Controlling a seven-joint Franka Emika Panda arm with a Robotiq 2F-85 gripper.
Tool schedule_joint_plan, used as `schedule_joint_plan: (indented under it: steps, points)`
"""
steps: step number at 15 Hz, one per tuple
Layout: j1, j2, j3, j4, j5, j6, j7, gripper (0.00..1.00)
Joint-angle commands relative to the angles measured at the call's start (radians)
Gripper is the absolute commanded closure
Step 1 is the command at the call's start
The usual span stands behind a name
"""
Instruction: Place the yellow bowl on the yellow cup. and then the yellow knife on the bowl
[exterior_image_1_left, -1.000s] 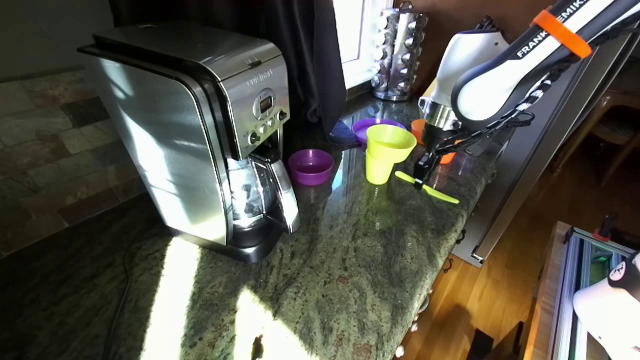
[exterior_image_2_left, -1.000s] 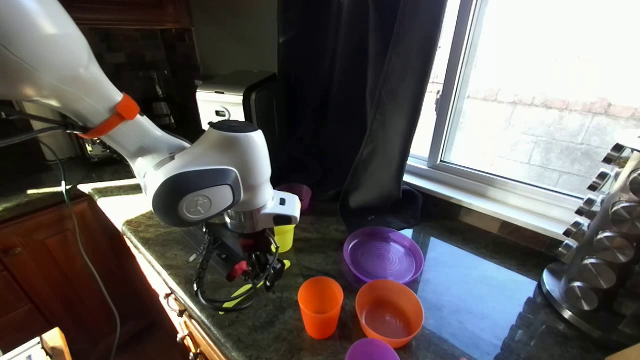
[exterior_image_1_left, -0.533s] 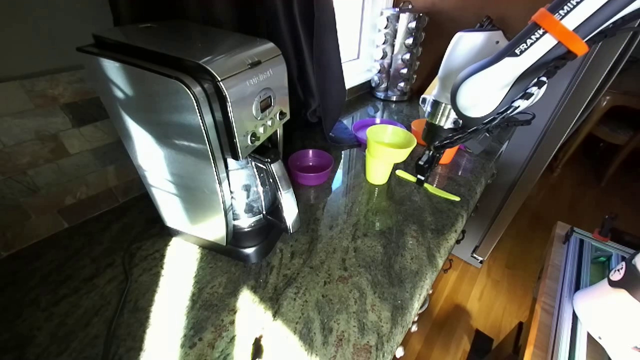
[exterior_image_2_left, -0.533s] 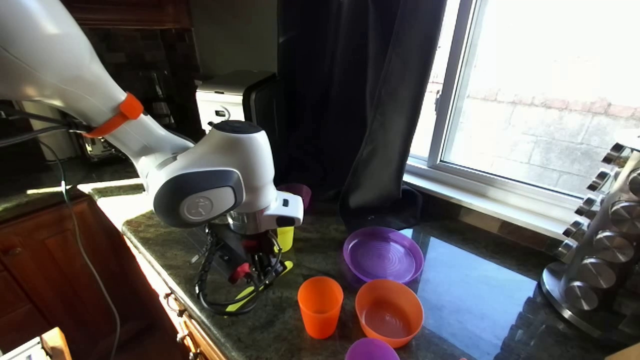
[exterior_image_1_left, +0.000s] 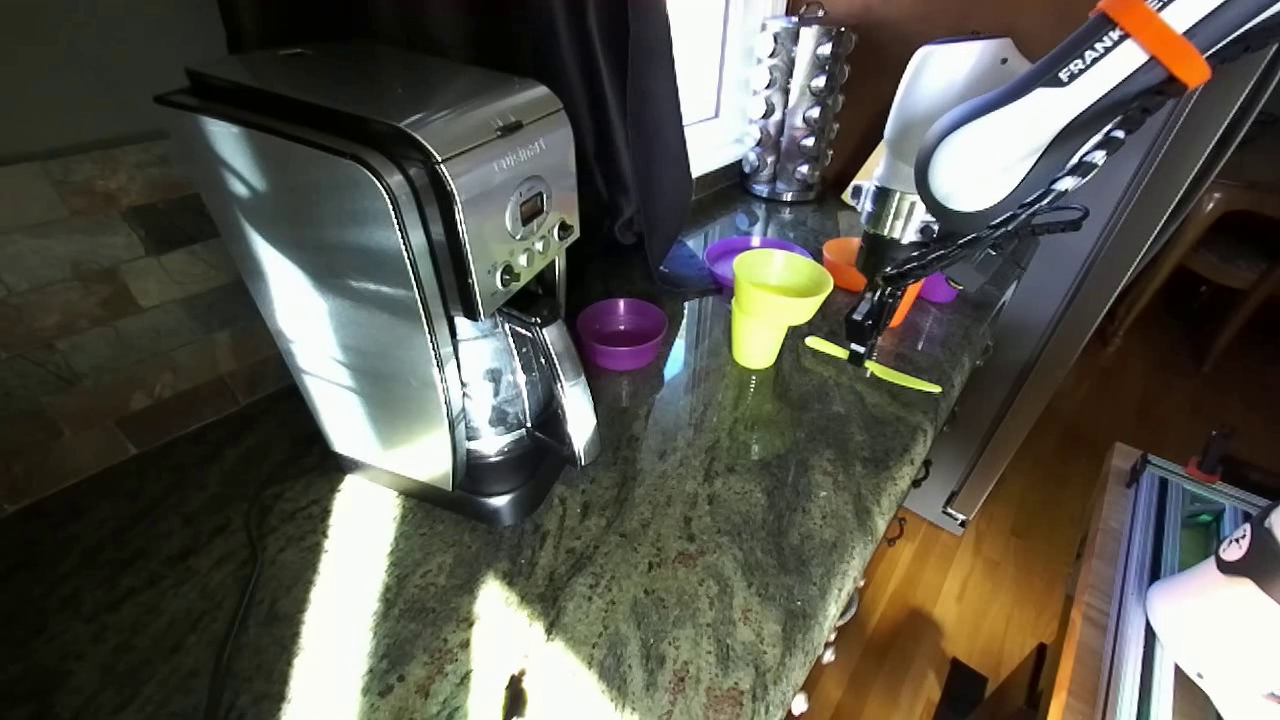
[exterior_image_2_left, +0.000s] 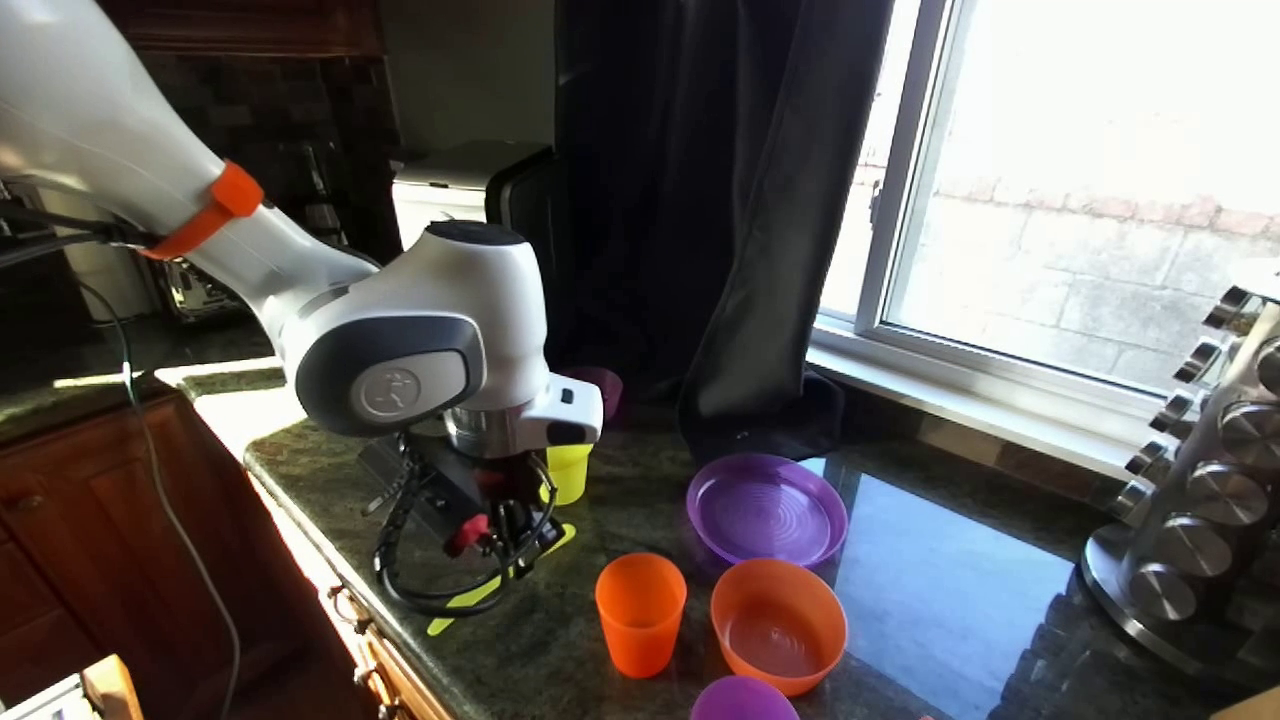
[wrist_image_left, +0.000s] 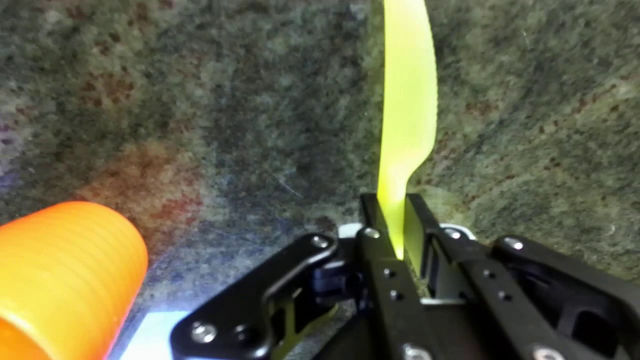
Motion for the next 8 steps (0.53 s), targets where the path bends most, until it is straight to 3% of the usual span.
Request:
schedule_joint_plan:
  steps: [1, 8]
  points:
    - [-0.021, -0.134, -0.001, -0.033, -0.056, -0.134, 0.036, 0.96]
    - [-0.075, -0.328, 0.001, -0.035, -0.124, -0.32, 0.129, 0.96]
